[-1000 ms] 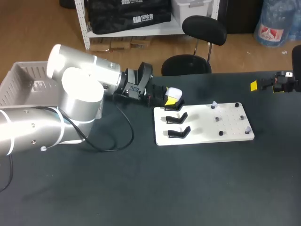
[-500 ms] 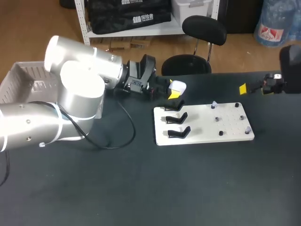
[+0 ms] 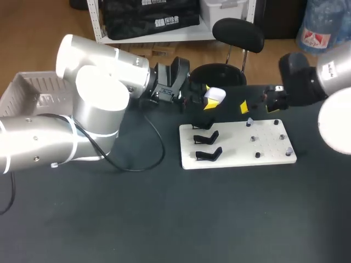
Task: Pick up each earbud case from the left stands, insert the matching earbuds, close the lid, and place the case in the box.
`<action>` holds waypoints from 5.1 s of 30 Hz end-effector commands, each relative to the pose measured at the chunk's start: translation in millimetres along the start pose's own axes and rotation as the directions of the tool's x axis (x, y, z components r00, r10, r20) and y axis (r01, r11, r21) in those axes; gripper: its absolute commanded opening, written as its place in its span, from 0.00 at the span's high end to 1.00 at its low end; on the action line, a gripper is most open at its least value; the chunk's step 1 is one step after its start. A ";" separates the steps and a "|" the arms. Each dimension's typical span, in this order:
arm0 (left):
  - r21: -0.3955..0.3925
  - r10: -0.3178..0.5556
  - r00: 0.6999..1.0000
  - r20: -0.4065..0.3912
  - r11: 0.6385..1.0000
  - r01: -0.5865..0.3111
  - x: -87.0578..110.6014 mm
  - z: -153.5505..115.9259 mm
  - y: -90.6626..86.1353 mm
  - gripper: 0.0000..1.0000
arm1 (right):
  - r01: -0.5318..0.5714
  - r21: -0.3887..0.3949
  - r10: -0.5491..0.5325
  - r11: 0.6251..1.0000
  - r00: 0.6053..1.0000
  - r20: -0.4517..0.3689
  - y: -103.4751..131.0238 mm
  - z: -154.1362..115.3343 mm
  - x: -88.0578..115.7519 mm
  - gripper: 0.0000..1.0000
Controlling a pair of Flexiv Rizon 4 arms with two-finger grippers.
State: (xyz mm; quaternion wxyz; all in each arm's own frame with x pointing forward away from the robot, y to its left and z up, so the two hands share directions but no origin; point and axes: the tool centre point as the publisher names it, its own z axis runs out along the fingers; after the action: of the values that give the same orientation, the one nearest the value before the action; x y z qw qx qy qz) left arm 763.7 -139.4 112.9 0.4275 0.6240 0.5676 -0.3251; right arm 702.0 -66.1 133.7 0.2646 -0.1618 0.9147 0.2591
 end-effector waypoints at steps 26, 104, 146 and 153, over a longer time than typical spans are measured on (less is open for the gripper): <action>0.034 0.043 0.999 0.030 0.998 -0.044 -10.8 4.7 -23.3 1.00 | 0.013 -0.058 -0.016 0.998 0.999 -0.044 8.0 35.2 -24.5 0.00; -0.006 -0.101 0.920 0.379 0.994 0.112 -26.9 -29.9 -25.3 1.00 | 0.136 0.554 0.015 0.821 0.966 -0.259 -64.9 -53.8 99.9 0.00; -0.006 -0.101 0.920 0.379 0.994 0.112 -26.9 -29.9 -25.3 1.00 | 0.258 0.579 -0.009 0.774 0.918 -0.396 -95.7 -2.0 119.6 0.52; -0.006 -0.101 0.920 0.379 0.994 0.112 -26.9 -29.9 -25.3 1.00 | 0.250 0.582 -0.002 0.774 0.919 -0.393 -98.5 1.0 120.1 0.56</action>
State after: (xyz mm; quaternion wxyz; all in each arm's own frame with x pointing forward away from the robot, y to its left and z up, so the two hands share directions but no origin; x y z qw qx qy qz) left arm 732.4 -124.2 146.5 0.5170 0.5126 0.5136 -0.4542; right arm 646.0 -166.1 28.6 0.1418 -0.1750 0.9682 -0.1092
